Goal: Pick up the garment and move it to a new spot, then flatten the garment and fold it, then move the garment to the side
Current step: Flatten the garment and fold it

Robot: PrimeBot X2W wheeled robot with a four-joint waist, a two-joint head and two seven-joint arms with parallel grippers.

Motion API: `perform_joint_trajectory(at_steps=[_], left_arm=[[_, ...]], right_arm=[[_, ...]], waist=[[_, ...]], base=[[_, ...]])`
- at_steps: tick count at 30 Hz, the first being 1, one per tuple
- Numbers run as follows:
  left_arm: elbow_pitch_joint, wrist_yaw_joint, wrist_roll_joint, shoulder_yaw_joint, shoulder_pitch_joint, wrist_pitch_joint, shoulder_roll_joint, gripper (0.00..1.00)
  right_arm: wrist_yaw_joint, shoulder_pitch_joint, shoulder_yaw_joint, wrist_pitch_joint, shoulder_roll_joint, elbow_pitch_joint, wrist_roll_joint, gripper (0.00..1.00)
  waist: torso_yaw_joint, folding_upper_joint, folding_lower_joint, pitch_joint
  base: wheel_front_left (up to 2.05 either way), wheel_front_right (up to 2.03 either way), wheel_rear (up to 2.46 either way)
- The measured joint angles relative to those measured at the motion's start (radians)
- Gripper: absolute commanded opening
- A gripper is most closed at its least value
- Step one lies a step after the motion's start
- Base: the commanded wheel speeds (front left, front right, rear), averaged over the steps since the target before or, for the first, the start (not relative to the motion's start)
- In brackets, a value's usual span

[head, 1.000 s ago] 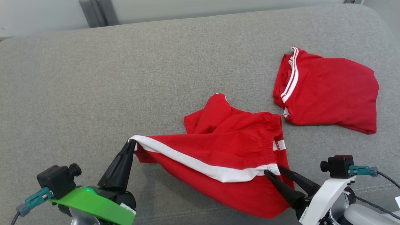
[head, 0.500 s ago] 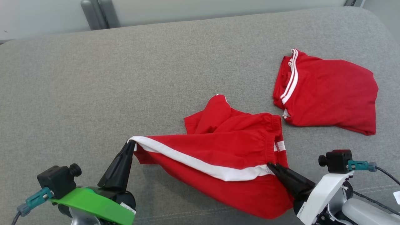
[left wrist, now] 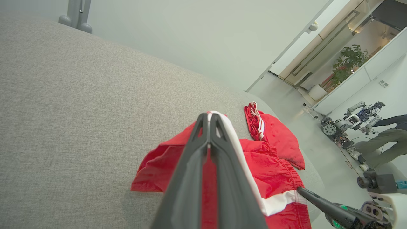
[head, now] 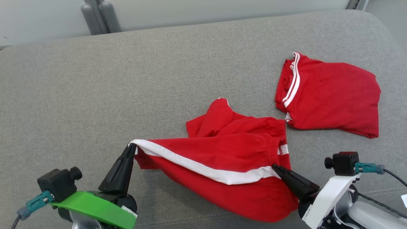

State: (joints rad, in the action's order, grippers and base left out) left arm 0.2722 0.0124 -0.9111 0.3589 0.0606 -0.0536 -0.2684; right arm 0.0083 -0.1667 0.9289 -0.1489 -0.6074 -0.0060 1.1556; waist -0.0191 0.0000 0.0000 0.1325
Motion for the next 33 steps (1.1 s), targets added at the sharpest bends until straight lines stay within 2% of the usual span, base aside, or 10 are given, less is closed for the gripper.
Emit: perform_joint_trajectory(at_steps=[3,7,12,16,22,27,31,33], left_arm=[[0.001,0.002,0.000,-0.005,0.000,0.000,0.000,0.00],[0.000,0.007,0.000,-0.037,0.000,-0.003,-0.011,0.00],[0.027,0.015,0.000,-0.076,0.000,-0.010,-0.040,0.00],[0.077,0.021,0.000,-0.087,0.003,-0.008,-0.059,0.00],[0.202,0.041,-0.014,-0.120,0.076,0.012,-0.089,0.00],[0.365,0.056,-0.028,-0.170,0.119,0.036,-0.128,0.00],[0.489,0.069,-0.053,-0.201,0.126,0.070,-0.154,0.00],[0.527,0.075,-0.066,-0.224,0.126,0.093,-0.173,0.00]], right_arm=[[0.004,0.002,-0.021,-0.005,0.000,-0.027,0.020,0.00],[0.028,-0.017,-0.077,-0.025,-0.008,-0.087,0.054,0.00],[0.054,-0.080,-0.159,-0.042,-0.060,-0.197,0.081,0.00],[0.062,-0.086,-0.185,-0.044,-0.106,-0.286,0.105,0.00],[0.069,-0.041,-0.208,-0.044,-0.164,-0.453,0.172,0.00],[0.071,-0.006,-0.243,-0.046,-0.216,-0.613,0.220,0.00],[0.068,0.011,-0.281,-0.048,-0.276,-0.674,0.269,0.00],[0.056,0.016,-0.295,-0.042,-0.300,-0.679,0.305,0.00]], waist=[[-0.002,0.0000,0.0000,-0.007],[-0.005,0.0000,0.0000,-0.020],[-0.008,0.0000,0.0000,-0.052],[-0.010,0.0000,0.0000,-0.084],[-0.014,0.0000,0.0000,-0.132],[-0.025,0.0000,0.0000,-0.140],[-0.026,0.0000,0.0000,-0.118],[-0.024,0.0000,-0.0001,-0.099]], base=[[0.00,0.00,0.00],[0.00,0.00,0.00],[0.00,0.00,0.00],[0.00,0.00,0.00],[0.00,0.00,0.00],[0.00,0.00,0.00],[0.00,0.00,0.00],[0.00,0.00,0.00]])
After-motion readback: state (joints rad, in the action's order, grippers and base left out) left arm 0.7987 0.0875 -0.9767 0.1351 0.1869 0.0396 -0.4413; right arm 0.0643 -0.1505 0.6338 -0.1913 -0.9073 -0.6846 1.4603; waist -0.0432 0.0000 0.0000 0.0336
